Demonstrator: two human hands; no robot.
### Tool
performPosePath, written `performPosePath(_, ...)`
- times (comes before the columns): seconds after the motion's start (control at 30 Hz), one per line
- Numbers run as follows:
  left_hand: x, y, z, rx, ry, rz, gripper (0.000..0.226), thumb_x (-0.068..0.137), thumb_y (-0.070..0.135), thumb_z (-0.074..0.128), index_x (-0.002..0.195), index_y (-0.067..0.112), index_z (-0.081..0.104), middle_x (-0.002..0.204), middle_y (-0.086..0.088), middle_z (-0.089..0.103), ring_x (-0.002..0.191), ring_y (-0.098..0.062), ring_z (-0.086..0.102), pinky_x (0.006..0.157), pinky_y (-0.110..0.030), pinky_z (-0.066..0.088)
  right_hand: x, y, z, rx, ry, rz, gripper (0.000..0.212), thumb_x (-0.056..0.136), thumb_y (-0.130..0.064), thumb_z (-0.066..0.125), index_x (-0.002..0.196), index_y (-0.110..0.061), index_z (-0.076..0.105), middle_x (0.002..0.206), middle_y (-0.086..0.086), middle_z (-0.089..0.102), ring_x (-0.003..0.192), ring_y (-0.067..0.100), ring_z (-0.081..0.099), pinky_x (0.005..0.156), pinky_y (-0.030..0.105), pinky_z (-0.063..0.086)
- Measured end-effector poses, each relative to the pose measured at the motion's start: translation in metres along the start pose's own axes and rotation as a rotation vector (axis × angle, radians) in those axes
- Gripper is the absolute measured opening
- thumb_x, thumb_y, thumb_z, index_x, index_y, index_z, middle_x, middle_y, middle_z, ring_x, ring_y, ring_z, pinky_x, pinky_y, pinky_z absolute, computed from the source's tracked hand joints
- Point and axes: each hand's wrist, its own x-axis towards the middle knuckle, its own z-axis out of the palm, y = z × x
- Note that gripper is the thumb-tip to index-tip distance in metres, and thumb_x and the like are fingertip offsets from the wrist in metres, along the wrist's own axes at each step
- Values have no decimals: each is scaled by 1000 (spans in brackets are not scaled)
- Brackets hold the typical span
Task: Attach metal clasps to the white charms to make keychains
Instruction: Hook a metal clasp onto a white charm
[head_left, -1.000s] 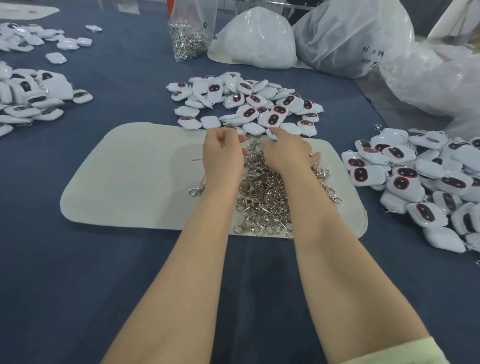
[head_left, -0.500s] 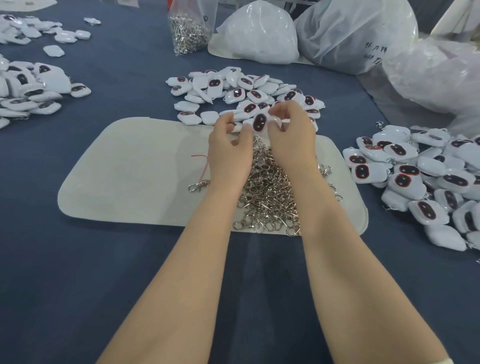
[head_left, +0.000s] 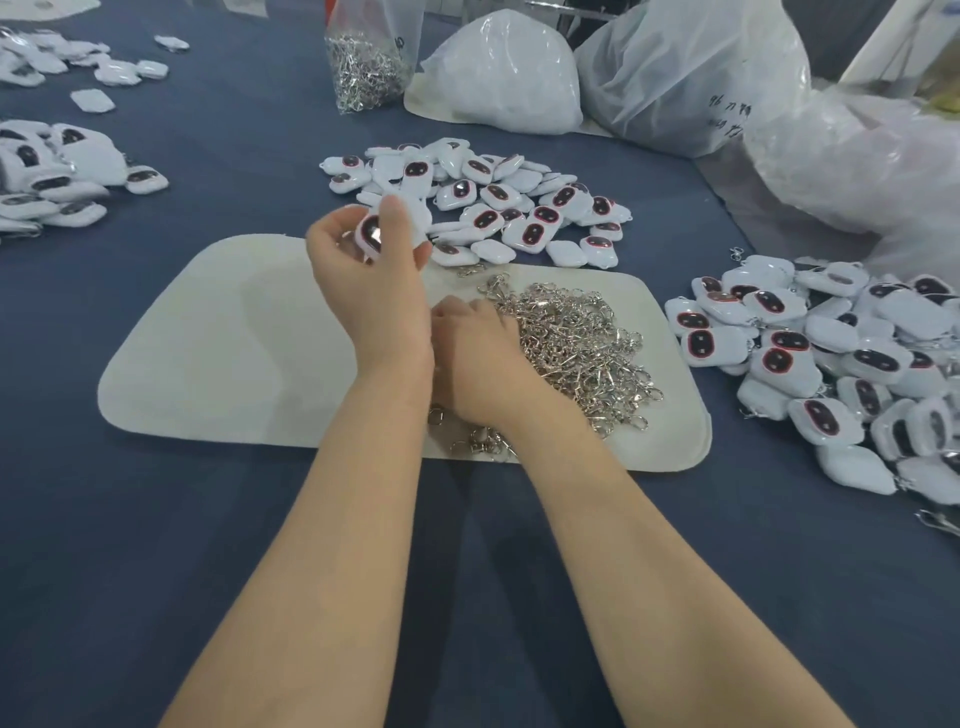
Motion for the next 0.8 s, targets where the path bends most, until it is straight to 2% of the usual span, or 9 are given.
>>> performPosePath(0.13, -3, -3, 2, 9, -21, -20, 21, 89, 10, 64, 100, 9, 47, 108, -8, 48, 76, -2, 60, 65, -18, 54, 0, -5, -2, -46, 32, -19, 18, 82, -5, 46, 97, -13, 53, 89, 2, 37, 105, 33, 46, 90, 44, 30)
performPosePath(0.23, -2, -5, 2, 58, -72, -37, 21, 88, 6, 63, 105, 3, 52, 100, -5, 53, 75, -6, 61, 66, -17, 52, 1, 5, -3, -6, 121, 57, 12, 87, -8, 47, 91, -19, 44, 88, 1, 54, 96, 28, 53, 87, 39, 32)
performPosePath(0.33, -3, -10, 2, 193, -172, -99, 12, 86, 1, 60, 97, 5, 57, 83, 1, 59, 67, -7, 61, 72, -23, 55, -3, 22, -13, 471, 383, 239, 11, 94, -15, 52, 86, -20, 47, 78, -8, 57, 70, 10, 53, 68, 16, 40)
performPosePath(0.4, -8, -12, 3, 236, -259, -189, 16, 89, -1, 56, 91, 14, 50, 87, 0, 59, 65, -8, 67, 68, -24, 57, -5, 35, -19, 777, 531, 356, 14, 94, -18, 56, 82, -23, 50, 77, -8, 59, 65, 5, 53, 57, 6, 41)
performPosePath(0.47, -13, -15, 4, 293, -334, -234, 19, 92, -1, 51, 98, 16, 45, 95, -3, 56, 61, -9, 69, 59, -21, 56, -5, 45, -19, 1040, 589, 433, 13, 92, -16, 59, 81, -22, 54, 79, -4, 62, 69, 8, 58, 71, 16, 51)
performPosePath(0.53, -15, -19, 5, 431, -407, -167, 28, 93, 0, 46, 113, 19, 44, 100, 0, 55, 66, -14, 71, 62, -28, 58, -3, 50, -19, 1180, 622, 447, 11, 92, -13, 60, 83, -17, 56, 78, -2, 63, 68, 7, 61, 79, 29, 55)
performPosePath(0.63, -17, -21, 4, 628, -512, -55, 25, 92, 8, 49, 110, 24, 55, 104, 2, 59, 88, -25, 67, 83, -46, 55, -2, 52, -18, 1304, 635, 377, 10, 91, -4, 57, 85, -11, 56, 75, 0, 68, 69, 9, 66, 69, 23, 54)
performPosePath(0.73, -19, -21, 4, 697, -567, -42, 11, 91, 17, 56, 96, 23, 63, 105, 0, 64, 99, -23, 63, 90, -46, 51, -2, 51, -17, 1306, 618, 363, 12, 89, 1, 58, 87, -10, 56, 77, 5, 69, 69, 11, 68, 66, 21, 53)
performPosePath(0.8, -20, -22, 4, 710, -568, -15, 8, 90, 20, 58, 95, 21, 65, 101, -1, 66, 94, -23, 63, 89, -45, 52, -3, 52, -16, 1241, 614, 378, 13, 89, 0, 60, 86, -12, 56, 76, 4, 68, 65, 10, 67, 65, 22, 53)
